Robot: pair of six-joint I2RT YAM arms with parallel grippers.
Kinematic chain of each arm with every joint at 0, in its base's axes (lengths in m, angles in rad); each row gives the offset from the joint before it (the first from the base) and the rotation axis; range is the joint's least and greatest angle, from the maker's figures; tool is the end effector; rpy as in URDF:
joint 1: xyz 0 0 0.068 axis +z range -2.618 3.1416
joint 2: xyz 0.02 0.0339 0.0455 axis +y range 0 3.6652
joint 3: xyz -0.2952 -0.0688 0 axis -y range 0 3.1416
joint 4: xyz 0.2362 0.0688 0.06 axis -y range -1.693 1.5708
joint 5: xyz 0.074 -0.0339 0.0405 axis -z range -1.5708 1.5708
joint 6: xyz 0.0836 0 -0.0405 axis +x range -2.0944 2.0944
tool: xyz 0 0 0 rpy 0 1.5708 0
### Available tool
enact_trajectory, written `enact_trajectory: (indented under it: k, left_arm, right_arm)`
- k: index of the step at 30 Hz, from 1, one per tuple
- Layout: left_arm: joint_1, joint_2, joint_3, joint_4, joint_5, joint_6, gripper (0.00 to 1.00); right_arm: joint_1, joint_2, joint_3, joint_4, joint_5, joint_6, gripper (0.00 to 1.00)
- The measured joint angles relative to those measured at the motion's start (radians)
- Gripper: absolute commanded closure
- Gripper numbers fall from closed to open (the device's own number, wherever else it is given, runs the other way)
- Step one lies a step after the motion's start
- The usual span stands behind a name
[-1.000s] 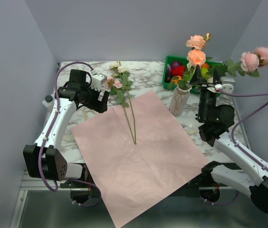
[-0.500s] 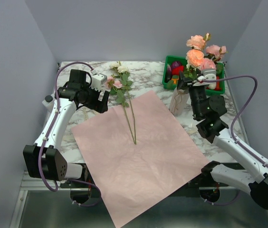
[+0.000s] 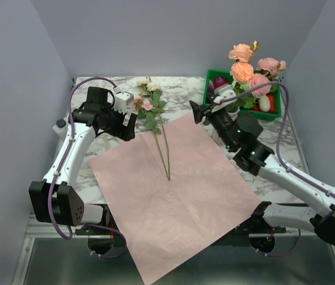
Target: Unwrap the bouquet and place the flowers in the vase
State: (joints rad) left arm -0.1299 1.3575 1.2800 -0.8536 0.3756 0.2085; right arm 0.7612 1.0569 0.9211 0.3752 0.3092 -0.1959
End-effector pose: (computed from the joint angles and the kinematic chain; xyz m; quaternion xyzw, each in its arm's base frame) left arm 0.2818 -0.0677 0.3218 0.2149 0.9094 -0.1650 0.3156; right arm 0.2103 0.1653 0.4345 -0.1735 0.5975 0.1254 0.7728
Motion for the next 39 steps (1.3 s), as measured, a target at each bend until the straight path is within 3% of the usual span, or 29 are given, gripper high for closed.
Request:
enact_trajectory:
  k: [5, 12, 21, 31, 39]
  left_arm:
    - [0.016, 0.000, 0.000, 0.004, 0.000, -0.011, 0.01]
    - [0.126, 0.003, 0.013, -0.002, 0.005, -0.016, 0.01]
    - [0.185, 0.004, 0.022, -0.003, 0.016, -0.014, 0.01]
    - [0.188, 0.004, 0.022, -0.018, 0.021, 0.008, 0.01]
    - [0.188, 0.004, 0.022, -0.034, 0.021, 0.022, 0.01]
  right_arm:
    - [0.057, 0.235, 0.137, -0.102, -0.054, 0.042, 0.42]
    - [0.077, 0.604, 0.388, -0.298, -0.122, 0.137, 0.44]
    - [0.084, 0.943, 0.636, -0.475, -0.193, 0.193, 0.33]
    - [0.049, 1.182, 0.879, -0.595, -0.226, 0.264, 0.30]
    - [0.022, 1.277, 1.001, -0.658, -0.230, 0.297, 0.36]
